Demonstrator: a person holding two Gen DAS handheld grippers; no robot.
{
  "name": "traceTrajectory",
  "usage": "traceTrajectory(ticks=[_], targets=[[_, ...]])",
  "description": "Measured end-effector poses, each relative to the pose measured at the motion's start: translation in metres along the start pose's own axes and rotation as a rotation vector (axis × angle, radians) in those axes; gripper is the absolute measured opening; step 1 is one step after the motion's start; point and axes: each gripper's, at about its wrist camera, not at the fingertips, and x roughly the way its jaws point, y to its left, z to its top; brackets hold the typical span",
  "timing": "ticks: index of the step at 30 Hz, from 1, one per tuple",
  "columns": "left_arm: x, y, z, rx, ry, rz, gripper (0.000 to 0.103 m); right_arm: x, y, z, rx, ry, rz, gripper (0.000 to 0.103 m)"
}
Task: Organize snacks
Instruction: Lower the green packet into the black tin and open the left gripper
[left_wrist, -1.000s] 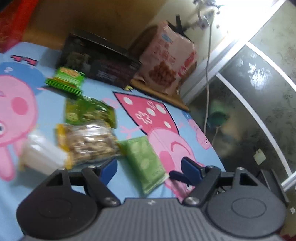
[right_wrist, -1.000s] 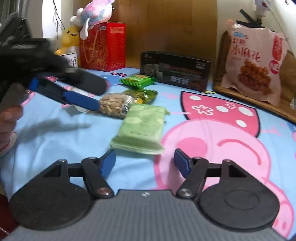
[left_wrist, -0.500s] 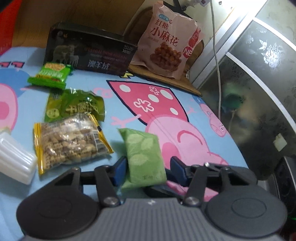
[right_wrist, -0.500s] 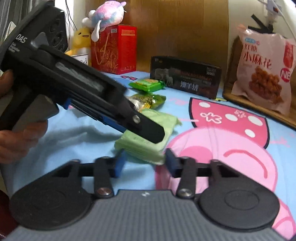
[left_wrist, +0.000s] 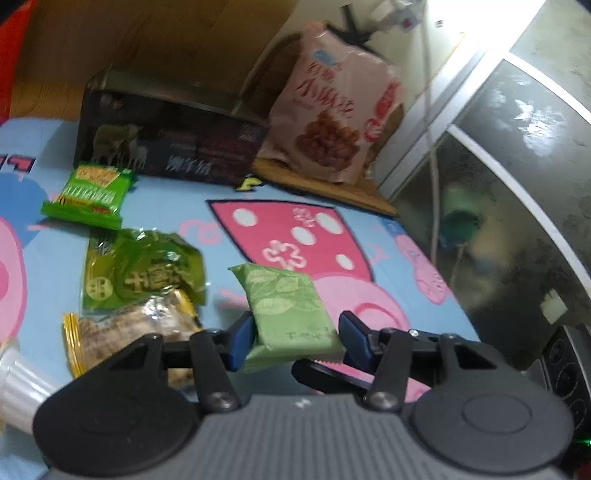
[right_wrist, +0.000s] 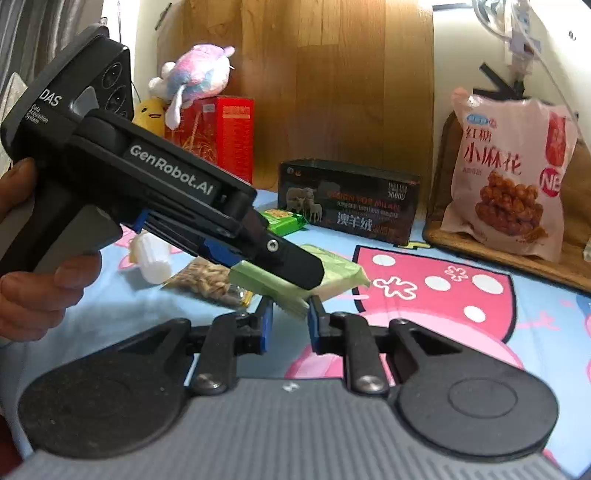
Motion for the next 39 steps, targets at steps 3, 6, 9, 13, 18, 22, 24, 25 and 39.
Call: traceTrajectory(ticks=[3,6,9,13,18,22,24,25,39], targets=[[0.009,0.008,0.008,0.007,0.029,0.018,0.05,0.016,-0.008,0.002,0.008,0.047,0.008,0.023],[0.004,0.007,0.024,0.039,0.002,0.004,0.05,0.02,-0.012,0.009,0.001,0.035,0.01,0.023],[-0.009,0.005,0.046,0.076,-0.069,-0.009,0.05,0.017,-0.016,0.026,-0.033,-0.035,-0.01,0.023],[-0.019,0.008,0.083,0.088,-0.159,0.023,0.052,0.031,-0.022,0.06,-0.092,-0.116,-0.036,0.023],[-0.005,0.025,0.131,0.061,-0.233,0.078,0.052,0.074,-0.041,0.095,-0.098,-0.165,-0.05,0.023],[0.018,0.045,0.154,0.014,-0.221,0.111,0.052,0.11,-0.056,0.108,-0.091,-0.14,-0.071,0.024],[0.032,0.05,0.161,0.0,-0.214,0.136,0.052,0.122,-0.058,0.109,-0.106,-0.126,-0.083,0.024],[0.035,0.053,0.162,-0.007,-0.213,0.14,0.052,0.126,-0.058,0.107,-0.114,-0.124,-0.091,0.024],[0.004,0.052,0.149,0.003,-0.271,0.159,0.067,0.092,-0.06,0.094,-0.053,-0.205,-0.155,0.04]])
